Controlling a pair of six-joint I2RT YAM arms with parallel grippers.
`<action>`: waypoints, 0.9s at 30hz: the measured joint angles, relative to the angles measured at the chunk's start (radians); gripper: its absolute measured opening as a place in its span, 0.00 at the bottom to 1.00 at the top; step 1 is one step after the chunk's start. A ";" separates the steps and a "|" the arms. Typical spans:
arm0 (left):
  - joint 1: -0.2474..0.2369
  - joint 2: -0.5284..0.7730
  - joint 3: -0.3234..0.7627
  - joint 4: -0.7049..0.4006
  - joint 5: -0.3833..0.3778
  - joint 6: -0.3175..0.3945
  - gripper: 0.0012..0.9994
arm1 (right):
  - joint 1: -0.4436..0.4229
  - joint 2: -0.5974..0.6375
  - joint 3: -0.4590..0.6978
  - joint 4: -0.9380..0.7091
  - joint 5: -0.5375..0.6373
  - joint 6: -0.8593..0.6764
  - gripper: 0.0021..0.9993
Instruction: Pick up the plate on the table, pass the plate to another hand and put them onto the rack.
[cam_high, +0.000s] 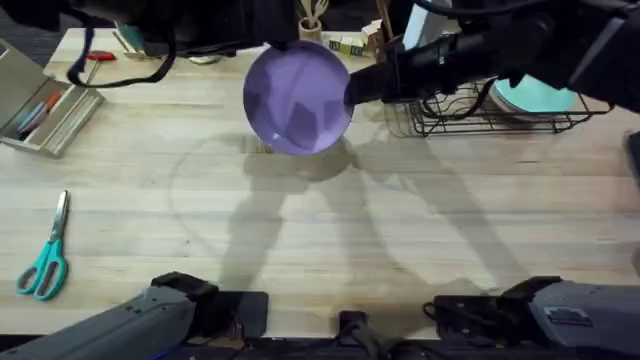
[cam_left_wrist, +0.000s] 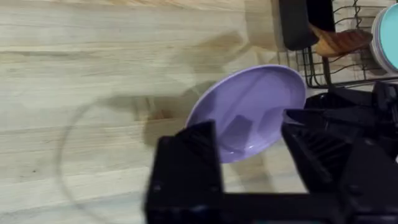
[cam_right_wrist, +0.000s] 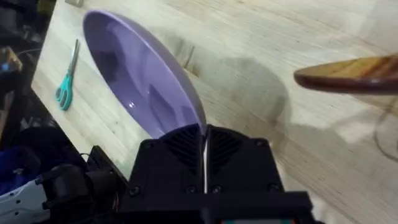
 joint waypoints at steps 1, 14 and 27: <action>0.000 0.000 0.000 0.000 0.000 0.001 0.78 | 0.000 0.000 0.000 0.001 0.000 0.000 0.03; 0.000 0.000 0.000 0.000 0.004 -0.001 0.99 | 0.000 0.000 0.000 0.001 0.000 0.000 0.03; 0.000 0.000 0.000 0.000 0.004 -0.001 0.99 | 0.000 -0.012 0.000 -0.038 0.002 -0.073 0.03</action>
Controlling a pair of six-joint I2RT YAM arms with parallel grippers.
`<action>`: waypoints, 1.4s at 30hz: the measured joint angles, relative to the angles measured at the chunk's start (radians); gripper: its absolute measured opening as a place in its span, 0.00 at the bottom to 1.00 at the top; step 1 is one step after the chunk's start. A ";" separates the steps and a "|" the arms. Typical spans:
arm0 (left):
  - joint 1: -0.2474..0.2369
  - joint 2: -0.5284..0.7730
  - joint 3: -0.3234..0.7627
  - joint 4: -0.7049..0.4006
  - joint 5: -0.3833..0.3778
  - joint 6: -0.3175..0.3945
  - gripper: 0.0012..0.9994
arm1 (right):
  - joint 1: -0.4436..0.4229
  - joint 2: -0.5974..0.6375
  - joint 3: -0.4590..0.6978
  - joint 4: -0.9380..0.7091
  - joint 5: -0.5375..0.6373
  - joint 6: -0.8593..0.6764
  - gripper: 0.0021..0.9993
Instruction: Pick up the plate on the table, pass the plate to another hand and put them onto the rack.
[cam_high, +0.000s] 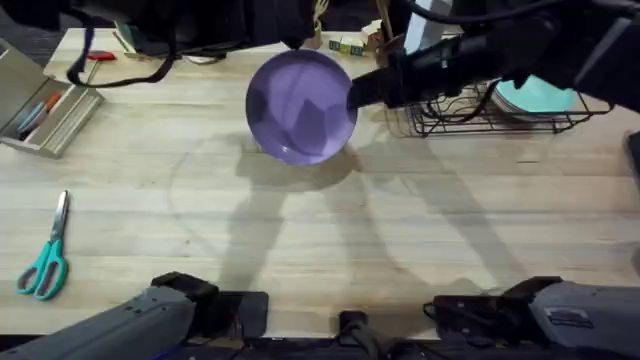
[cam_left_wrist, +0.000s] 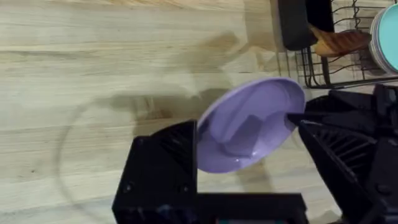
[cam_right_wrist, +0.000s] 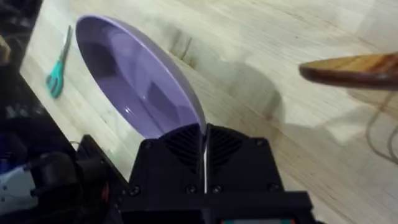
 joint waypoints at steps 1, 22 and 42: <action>0.000 0.000 0.000 0.000 0.000 0.000 0.99 | 0.000 -0.011 0.000 -0.010 0.001 -0.017 0.03; 0.000 0.000 0.001 0.038 0.000 -0.035 0.99 | -0.272 -0.346 0.000 -0.260 0.110 -0.285 0.03; 0.000 0.000 0.001 0.050 0.000 -0.035 0.99 | -0.527 -0.479 0.000 -0.220 0.111 -0.572 0.03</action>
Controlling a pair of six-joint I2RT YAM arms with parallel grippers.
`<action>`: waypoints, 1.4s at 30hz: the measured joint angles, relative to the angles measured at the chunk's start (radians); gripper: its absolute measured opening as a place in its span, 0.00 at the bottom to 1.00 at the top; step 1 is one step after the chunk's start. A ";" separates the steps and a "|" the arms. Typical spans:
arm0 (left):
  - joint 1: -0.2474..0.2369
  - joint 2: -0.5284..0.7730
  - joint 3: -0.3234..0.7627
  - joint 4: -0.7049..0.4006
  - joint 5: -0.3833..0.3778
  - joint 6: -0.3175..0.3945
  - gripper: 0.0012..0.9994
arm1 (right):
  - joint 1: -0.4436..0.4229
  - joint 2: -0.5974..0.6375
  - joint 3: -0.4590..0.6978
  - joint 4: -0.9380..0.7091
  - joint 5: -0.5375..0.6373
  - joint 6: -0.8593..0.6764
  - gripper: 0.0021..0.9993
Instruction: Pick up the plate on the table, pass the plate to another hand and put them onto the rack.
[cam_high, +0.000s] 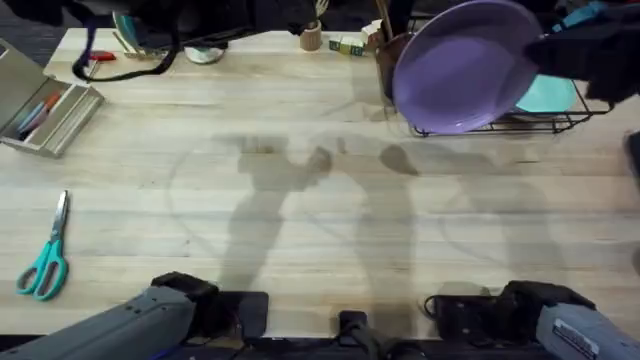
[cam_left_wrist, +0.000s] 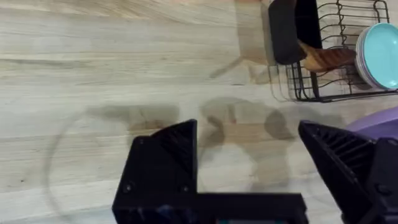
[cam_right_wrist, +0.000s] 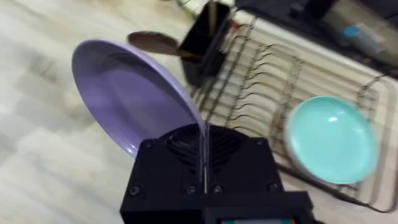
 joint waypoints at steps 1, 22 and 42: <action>0.000 0.000 0.000 0.000 0.000 0.000 0.99 | -0.016 -0.009 0.000 0.007 0.000 -0.015 0.03; 0.000 0.000 0.000 0.007 0.000 0.000 0.99 | -0.091 0.269 0.000 0.765 0.000 -0.528 0.03; 0.000 0.000 0.000 0.008 0.000 0.000 0.99 | -0.091 0.695 0.000 1.189 0.000 -0.825 0.03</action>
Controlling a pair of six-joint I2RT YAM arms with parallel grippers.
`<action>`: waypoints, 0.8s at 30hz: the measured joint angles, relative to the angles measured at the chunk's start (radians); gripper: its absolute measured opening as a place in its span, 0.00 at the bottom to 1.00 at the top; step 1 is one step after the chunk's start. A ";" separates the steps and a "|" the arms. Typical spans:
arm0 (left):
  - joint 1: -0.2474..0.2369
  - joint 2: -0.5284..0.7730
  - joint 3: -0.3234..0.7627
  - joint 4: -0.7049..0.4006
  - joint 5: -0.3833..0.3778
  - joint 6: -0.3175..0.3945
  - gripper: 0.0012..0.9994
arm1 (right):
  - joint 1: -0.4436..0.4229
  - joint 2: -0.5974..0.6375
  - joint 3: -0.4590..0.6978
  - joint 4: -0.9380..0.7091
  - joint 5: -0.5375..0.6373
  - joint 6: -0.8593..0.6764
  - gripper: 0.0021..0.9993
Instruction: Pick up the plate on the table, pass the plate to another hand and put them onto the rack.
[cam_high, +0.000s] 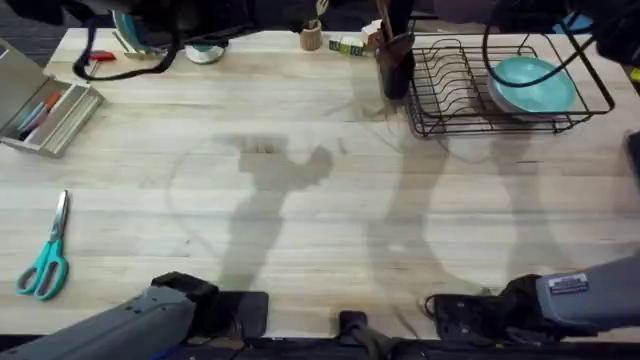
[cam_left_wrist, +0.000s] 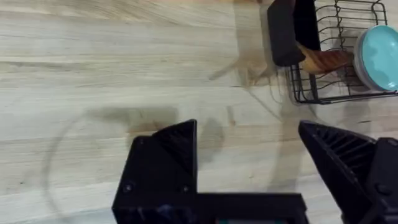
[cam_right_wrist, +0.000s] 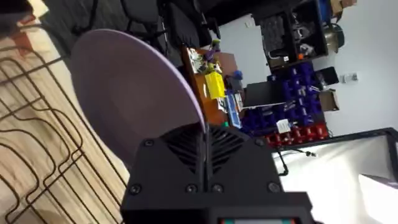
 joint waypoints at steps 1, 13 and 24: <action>0.000 0.000 0.000 0.000 0.000 0.000 0.99 | 0.000 0.013 0.000 0.008 0.000 -0.002 0.03; 0.000 0.000 0.000 0.001 0.000 0.000 0.99 | -0.011 0.115 0.000 0.025 0.000 -0.011 0.03; 0.000 0.000 0.000 0.001 0.000 0.000 0.99 | -0.011 0.190 0.000 0.027 0.000 -0.011 0.03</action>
